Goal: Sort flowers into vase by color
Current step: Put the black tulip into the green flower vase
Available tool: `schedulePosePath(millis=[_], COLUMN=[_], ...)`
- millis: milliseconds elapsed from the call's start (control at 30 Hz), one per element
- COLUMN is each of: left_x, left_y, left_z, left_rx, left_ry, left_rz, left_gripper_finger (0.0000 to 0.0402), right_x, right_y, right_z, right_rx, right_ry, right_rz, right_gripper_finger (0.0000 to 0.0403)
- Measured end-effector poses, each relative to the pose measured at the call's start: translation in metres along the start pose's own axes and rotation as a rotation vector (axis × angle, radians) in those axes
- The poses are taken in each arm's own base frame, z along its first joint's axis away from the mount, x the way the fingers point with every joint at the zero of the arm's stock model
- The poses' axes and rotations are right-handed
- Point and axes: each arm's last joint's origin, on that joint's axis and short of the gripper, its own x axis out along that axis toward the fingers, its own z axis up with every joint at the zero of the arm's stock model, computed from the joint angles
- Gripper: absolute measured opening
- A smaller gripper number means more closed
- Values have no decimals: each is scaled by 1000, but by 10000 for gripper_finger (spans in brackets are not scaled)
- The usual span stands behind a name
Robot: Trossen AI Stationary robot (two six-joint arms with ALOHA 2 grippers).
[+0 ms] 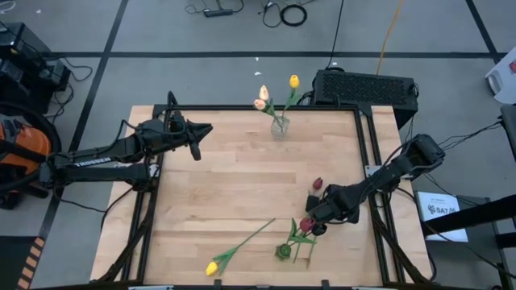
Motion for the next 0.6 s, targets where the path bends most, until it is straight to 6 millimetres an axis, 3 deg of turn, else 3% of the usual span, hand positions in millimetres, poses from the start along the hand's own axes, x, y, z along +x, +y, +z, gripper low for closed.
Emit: schedulePosePath(millis=[167,400,600], left_x=[0,0,0], left_y=[0,0,0], left_z=[0,0,0], left_rx=[0,0,1], left_ry=[0,3,3], left_rz=[0,-1,0], left_gripper_finger=[54,54,54], right_x=[0,-1,-11], right_y=[-3,-4,-13], right_z=[3,7,10], right_rx=[-41,-131,-200], right_ry=[-43,-130,-208], right_rz=[-15,25,67], right_gripper_finger=[110,11,8])
